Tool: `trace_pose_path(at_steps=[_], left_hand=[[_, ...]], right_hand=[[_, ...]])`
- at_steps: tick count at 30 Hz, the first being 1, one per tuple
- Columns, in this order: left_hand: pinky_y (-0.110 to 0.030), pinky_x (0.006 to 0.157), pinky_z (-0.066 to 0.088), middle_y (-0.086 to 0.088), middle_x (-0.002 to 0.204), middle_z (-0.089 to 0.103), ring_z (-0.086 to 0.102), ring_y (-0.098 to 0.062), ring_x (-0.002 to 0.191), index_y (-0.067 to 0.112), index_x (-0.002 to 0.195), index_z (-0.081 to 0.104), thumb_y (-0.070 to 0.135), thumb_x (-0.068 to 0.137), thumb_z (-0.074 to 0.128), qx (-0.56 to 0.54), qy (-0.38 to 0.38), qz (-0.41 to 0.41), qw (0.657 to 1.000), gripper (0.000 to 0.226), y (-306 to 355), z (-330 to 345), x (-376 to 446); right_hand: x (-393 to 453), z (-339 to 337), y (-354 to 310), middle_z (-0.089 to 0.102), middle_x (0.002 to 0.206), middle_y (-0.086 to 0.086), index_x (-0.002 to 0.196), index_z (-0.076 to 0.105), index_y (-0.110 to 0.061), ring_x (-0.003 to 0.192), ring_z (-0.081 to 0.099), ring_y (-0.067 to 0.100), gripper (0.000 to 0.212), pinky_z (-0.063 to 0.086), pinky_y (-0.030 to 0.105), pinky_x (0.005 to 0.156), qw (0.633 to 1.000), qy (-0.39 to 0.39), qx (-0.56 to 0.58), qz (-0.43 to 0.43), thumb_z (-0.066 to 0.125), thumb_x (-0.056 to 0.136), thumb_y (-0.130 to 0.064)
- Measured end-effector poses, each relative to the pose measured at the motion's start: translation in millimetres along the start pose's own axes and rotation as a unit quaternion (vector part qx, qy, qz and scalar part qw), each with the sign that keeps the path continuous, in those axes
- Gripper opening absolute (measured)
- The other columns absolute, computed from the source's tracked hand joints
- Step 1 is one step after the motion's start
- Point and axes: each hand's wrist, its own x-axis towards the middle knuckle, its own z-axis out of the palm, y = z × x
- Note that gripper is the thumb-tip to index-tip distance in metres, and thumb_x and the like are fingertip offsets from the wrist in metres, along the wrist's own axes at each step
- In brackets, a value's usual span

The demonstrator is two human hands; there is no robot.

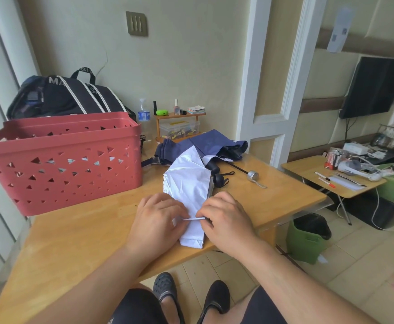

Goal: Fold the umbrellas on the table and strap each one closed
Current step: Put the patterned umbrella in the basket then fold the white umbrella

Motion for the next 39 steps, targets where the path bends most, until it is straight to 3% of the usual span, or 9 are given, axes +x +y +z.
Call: trace_pose_path(at_steps=[7,12,16,19,22,26,30,34,39], left_hand=[[-0.036,0.094,0.034,0.029,0.084,0.066,0.056,-0.006,0.105,0.044,0.093,0.074,0.043,0.076,0.049,-0.005,-0.149,0.001,0.989,0.029,0,-13,11],[-0.037,0.105,0.042,0.011,0.14,0.062,0.055,-0.02,0.129,0.029,0.136,0.063,0.037,0.095,0.049,-0.032,-0.144,-0.036,0.988,0.044,6,-1,73],[-0.038,0.122,0.018,-0.002,0.172,0.019,0.018,-0.024,0.157,0.016,0.165,0.019,0.044,0.11,0.032,0.031,-0.293,-0.058,0.954,0.063,5,26,109],[-0.049,0.127,-0.002,-0.004,0.174,-0.014,-0.014,-0.029,0.159,0.017,0.166,-0.008,0.058,0.107,0.007,0.132,-0.401,-0.042,0.906,0.073,0,53,94],[-0.05,0.126,-0.016,-0.001,0.167,-0.034,-0.033,-0.027,0.153,0.025,0.162,-0.021,0.058,0.107,0.005,0.135,-0.43,-0.043,0.891,0.069,-5,65,83],[-0.049,0.125,-0.018,0.002,0.165,-0.037,-0.037,-0.026,0.151,0.028,0.162,-0.022,0.058,0.107,0.005,0.13,-0.447,-0.038,0.884,0.068,-3,61,87],[-0.05,0.126,-0.017,0.002,0.164,-0.038,-0.038,-0.026,0.15,0.027,0.161,-0.023,0.058,0.107,0.006,0.13,-0.47,-0.043,0.872,0.068,-1,58,88],[-0.049,0.126,-0.017,0.002,0.164,-0.038,-0.038,-0.025,0.15,0.028,0.161,-0.024,0.059,0.107,0.007,0.12,-0.471,-0.04,0.873,0.069,-1,56,86],[-0.041,0.125,-0.02,0.007,0.167,-0.03,-0.035,-0.016,0.15,0.031,0.161,-0.022,0.059,0.108,0.016,0.035,-0.456,-0.05,0.888,0.071,-6,48,81]], right_hand=[[-14,0,4,0.063,0.109,-0.016,0.107,0.077,-0.027,0.112,0.047,0.018,0.027,0.047,0.045,0.096,0.985,-0.168,0.044,0.004,0.051,0.1,-0.025],[-20,-1,2,0.058,0.106,-0.011,0.114,0.075,-0.029,0.108,0.048,0.021,0.038,0.048,0.043,0.09,0.984,-0.174,0.035,-0.006,0.04,0.098,-0.026],[-24,-1,1,0.056,0.099,-0.011,0.113,0.075,-0.032,0.101,0.05,0.022,0.044,0.048,0.041,0.08,0.986,-0.166,0.016,-0.014,0.035,0.094,-0.028],[-25,-4,4,0.062,0.1,-0.014,0.114,0.077,-0.031,0.102,0.052,0.018,0.038,0.048,0.034,0.084,0.984,-0.171,0.05,-0.004,0.044,0.095,-0.023],[-6,-13,23,0.066,0.097,-0.018,0.108,0.079,-0.029,0.096,0.054,0.005,0.029,0.045,0.024,0.085,0.978,-0.168,0.109,0.065,0.055,0.096,-0.018],[42,-5,74,0.064,0.114,-0.01,0.119,0.075,-0.025,0.107,0.058,0.015,0.03,0.049,0.034,0.096,0.987,-0.085,0.052,0.129,0.059,0.097,-0.014],[80,19,110,0.051,0.126,-0.012,0.129,0.066,-0.036,0.122,0.041,0.019,0.031,0.044,0.04,0.106,0.978,-0.146,-0.018,0.146,0.058,0.1,-0.033],[91,37,116,0.045,0.135,-0.015,0.137,0.057,-0.051,0.133,0.037,0.02,0.038,0.034,0.04,0.116,0.953,-0.197,0.114,0.198,0.06,0.1,-0.046],[89,44,117,0.041,0.143,-0.016,0.145,0.039,-0.066,0.14,0.03,0.02,0.046,0.03,0.048,0.117,0.946,-0.245,0.061,0.202,0.052,0.101,-0.057]])
